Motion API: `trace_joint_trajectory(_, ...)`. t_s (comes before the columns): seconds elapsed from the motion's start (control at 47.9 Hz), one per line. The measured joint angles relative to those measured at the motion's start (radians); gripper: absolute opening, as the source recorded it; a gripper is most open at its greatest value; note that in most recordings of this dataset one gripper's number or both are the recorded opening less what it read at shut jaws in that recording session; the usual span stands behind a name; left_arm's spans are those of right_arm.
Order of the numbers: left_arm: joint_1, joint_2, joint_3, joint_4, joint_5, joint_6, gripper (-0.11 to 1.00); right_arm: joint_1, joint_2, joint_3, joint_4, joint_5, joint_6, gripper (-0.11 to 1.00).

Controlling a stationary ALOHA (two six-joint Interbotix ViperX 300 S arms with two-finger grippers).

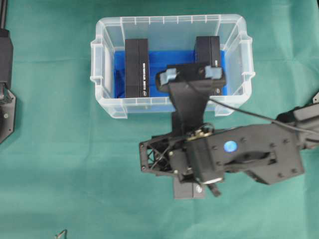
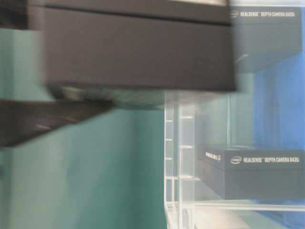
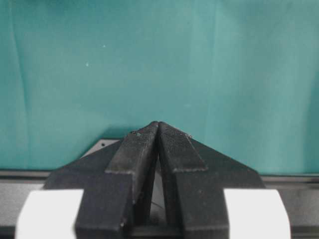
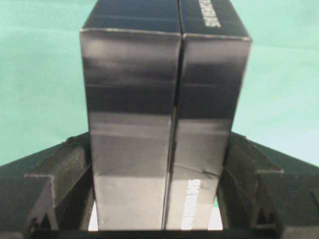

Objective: Take the box out of the case with the right arm.
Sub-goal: 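Carry the box with the right gripper toward the table in front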

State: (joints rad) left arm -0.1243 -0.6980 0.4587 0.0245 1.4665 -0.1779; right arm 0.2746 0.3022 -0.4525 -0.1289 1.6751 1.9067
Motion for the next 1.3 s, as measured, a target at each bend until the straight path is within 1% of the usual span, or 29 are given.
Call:
trace_joint_trajectory(0.313, 0.000, 0.005, -0.002, -0.002, 0.002, 0.000, 0.00, -0.006, 0.003, 0.224, 0.084, -0.249, 0.014, 0.66)
trace_joint_trajectory(0.397, 0.000, 0.005, -0.002, 0.000, 0.002, 0.000, 0.00, -0.005, 0.002, 0.293, 0.098, -0.313, 0.015, 0.66)
trace_joint_trajectory(0.543, 0.000, 0.006, -0.002, 0.000, 0.002, 0.000, 0.00, -0.005, 0.002, 0.408, 0.126, -0.459, 0.015, 0.66)
trace_joint_trajectory(0.648, 0.000, 0.006, -0.002, 0.000, 0.002, 0.000, 0.00, -0.005, 0.003, 0.451, 0.130, -0.540, 0.017, 0.66)
trace_joint_trajectory(0.961, 0.000, 0.008, -0.002, 0.000, 0.000, 0.000, 0.00, -0.006, 0.003, 0.468, 0.132, -0.520, 0.017, 0.67)
trace_joint_trajectory(1.003, 0.000, 0.008, -0.002, 0.000, 0.002, 0.000, 0.00, -0.006, 0.002, 0.468, 0.132, -0.520, 0.015, 0.71)
trace_joint_trajectory(1.087, 0.000, 0.008, -0.002, -0.002, 0.002, 0.000, 0.00, -0.006, 0.002, 0.468, 0.133, -0.520, 0.015, 0.87)
trace_joint_trajectory(1.129, 0.000, 0.008, -0.002, -0.002, 0.002, 0.000, 0.00, -0.006, 0.002, 0.468, 0.133, -0.520, 0.017, 0.92)
trace_joint_trajectory(1.191, 0.000, 0.008, -0.002, -0.002, 0.002, 0.000, 0.00, -0.008, 0.002, 0.468, 0.133, -0.518, 0.015, 0.95)
trace_joint_trajectory(1.296, 0.000, 0.008, -0.002, 0.000, 0.000, 0.000, 0.00, -0.006, 0.002, 0.466, 0.132, -0.520, 0.017, 0.93)
